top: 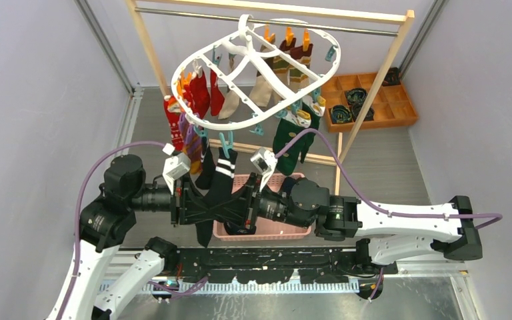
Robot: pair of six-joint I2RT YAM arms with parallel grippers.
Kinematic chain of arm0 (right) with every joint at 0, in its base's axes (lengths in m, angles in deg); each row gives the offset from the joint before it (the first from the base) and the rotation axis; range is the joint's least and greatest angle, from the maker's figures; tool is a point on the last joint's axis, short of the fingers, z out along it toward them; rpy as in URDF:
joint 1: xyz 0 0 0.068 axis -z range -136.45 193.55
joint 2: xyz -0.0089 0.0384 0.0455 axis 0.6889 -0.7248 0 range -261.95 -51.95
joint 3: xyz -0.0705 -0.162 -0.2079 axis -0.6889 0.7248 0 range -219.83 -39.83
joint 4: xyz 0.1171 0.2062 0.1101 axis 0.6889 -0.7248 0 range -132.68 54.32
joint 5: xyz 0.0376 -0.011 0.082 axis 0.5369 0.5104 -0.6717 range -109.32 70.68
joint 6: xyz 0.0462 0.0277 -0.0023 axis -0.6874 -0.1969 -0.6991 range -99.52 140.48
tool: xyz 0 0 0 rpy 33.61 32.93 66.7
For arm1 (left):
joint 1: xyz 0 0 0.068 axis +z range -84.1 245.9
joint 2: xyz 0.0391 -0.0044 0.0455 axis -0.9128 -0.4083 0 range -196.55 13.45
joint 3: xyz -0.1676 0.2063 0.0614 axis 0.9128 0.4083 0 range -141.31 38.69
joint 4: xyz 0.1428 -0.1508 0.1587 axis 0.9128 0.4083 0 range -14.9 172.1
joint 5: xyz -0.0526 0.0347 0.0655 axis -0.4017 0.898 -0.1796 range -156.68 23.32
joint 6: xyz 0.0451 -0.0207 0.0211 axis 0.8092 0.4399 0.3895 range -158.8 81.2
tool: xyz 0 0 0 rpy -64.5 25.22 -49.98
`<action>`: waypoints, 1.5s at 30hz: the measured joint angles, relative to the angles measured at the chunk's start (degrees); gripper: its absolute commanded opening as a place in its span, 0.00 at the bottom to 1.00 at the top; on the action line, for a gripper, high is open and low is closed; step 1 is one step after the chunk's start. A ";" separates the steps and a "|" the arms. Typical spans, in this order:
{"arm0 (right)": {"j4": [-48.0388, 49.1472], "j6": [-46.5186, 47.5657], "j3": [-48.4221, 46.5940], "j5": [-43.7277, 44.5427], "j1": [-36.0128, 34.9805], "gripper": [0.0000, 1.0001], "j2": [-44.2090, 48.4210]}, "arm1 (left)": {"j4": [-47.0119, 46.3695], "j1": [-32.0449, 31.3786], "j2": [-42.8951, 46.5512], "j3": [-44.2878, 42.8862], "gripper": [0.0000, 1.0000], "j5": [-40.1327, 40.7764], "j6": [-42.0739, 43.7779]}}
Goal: Remove the socks clipped to the hanger
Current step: Remove the sock from the hanger.
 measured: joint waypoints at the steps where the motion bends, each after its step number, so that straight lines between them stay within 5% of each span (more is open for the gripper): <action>1: 0.20 -0.48 0.92 0.59 -0.07 0.35 0.63 | -0.50 0.02 0.15 0.17 0.02 0.35 -0.17; 6: -0.26 -1.57 2.12 4.96 -0.52 0.76 2.03 | -3.23 0.04 1.92 2.16 0.00 3.30 -0.76; 9: -2.60 -1.09 1.75 10.23 -0.63 0.84 2.67 | -4.04 0.04 2.36 2.40 0.00 4.55 -0.79; 16: -11.91 5.27 -10.80 23.74 -0.72 0.85 0.79 | -4.26 0.04 2.36 2.43 0.00 5.53 -0.55; 24: -18.56 10.69 -24.79 28.70 2.67 0.83 -5.95 | -4.26 0.04 2.51 2.43 0.00 5.49 -0.57; 37: -22.45 12.63 -26.38 28.39 4.85 0.77 -13.31 | -4.26 0.04 4.04 2.43 0.00 5.46 -0.57; 45: -16.39 13.84 -24.65 30.21 3.56 0.75 -13.92 | -4.24 0.04 4.28 2.45 0.00 5.44 -0.50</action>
